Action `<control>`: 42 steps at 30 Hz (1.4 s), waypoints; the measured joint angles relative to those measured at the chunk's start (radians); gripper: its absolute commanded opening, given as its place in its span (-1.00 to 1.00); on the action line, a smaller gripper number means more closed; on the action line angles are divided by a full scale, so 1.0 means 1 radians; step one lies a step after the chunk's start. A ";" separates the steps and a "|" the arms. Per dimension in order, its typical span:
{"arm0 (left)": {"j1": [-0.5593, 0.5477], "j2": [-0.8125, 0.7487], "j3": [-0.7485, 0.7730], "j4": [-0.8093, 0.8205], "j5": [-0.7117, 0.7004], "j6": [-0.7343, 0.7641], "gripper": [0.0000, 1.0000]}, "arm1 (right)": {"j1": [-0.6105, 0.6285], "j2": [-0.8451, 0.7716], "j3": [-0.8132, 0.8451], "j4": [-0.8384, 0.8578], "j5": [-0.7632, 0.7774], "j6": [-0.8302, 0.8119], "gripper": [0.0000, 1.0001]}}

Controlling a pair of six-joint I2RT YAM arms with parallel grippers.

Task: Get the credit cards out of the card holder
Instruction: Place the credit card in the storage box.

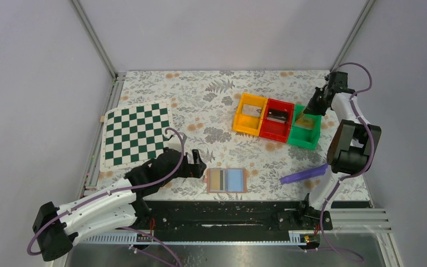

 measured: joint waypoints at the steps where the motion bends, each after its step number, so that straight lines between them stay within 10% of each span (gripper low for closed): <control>1: 0.000 0.000 0.000 0.000 0.000 0.000 0.95 | -0.004 -0.003 0.008 -0.006 -0.001 -0.009 -1.00; 42: 0.000 0.065 0.006 0.000 0.000 -0.001 0.91 | -0.107 -0.010 0.102 -0.071 0.037 -0.075 -0.34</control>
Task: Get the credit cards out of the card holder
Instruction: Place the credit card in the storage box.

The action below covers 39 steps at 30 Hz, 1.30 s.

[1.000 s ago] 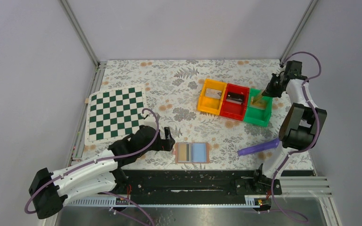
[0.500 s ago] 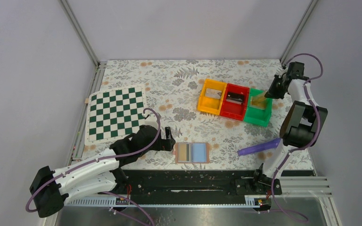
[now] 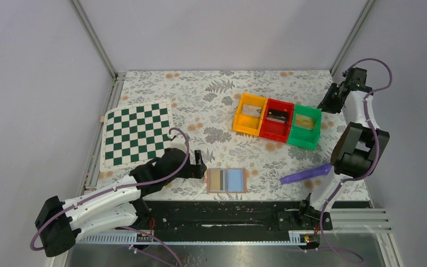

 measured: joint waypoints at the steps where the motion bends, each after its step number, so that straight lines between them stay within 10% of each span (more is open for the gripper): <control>1: 0.000 0.005 0.001 -0.003 0.000 -0.002 0.91 | 0.000 -0.008 0.000 -0.007 -0.008 0.013 -0.34; 11: 0.119 0.074 0.019 0.000 0.170 -0.071 0.73 | 0.150 -0.297 -0.148 -0.014 -0.043 0.147 -0.38; 22: 0.235 0.224 -0.005 0.120 0.519 -0.115 0.26 | 0.727 -0.708 -0.614 0.109 0.023 0.342 -0.39; 39: 0.200 0.250 -0.074 0.331 0.655 -0.220 -0.32 | 1.098 -0.705 -0.953 0.450 0.077 0.613 -0.38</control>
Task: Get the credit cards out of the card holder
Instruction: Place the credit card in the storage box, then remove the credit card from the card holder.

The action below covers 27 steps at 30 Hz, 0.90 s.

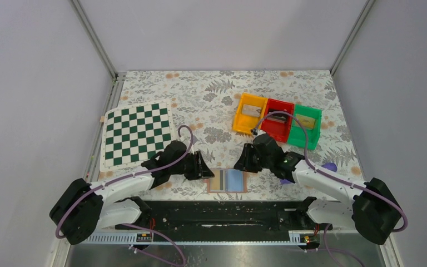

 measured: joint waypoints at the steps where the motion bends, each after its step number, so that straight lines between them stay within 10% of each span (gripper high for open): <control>1: 0.000 0.010 -0.004 -0.002 -0.007 -0.003 -0.34 | 0.015 0.002 0.000 0.008 0.006 0.006 -0.37; 27: 0.003 0.121 -0.090 0.104 -0.099 -0.033 -0.24 | 0.193 0.307 0.073 0.090 0.090 0.004 -0.38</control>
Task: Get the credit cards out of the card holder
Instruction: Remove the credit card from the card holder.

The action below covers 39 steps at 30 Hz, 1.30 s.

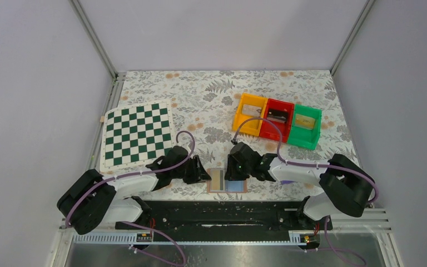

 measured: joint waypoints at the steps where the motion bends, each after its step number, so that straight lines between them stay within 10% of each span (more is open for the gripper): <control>1: -0.002 0.000 -0.001 0.006 0.002 0.000 -0.24 | 0.000 0.000 -0.008 -0.001 0.007 -0.003 -0.39; 39: -0.069 -0.003 -0.042 0.215 0.031 -0.040 -0.27 | 0.000 -0.033 -0.031 0.007 0.031 -0.039 -0.28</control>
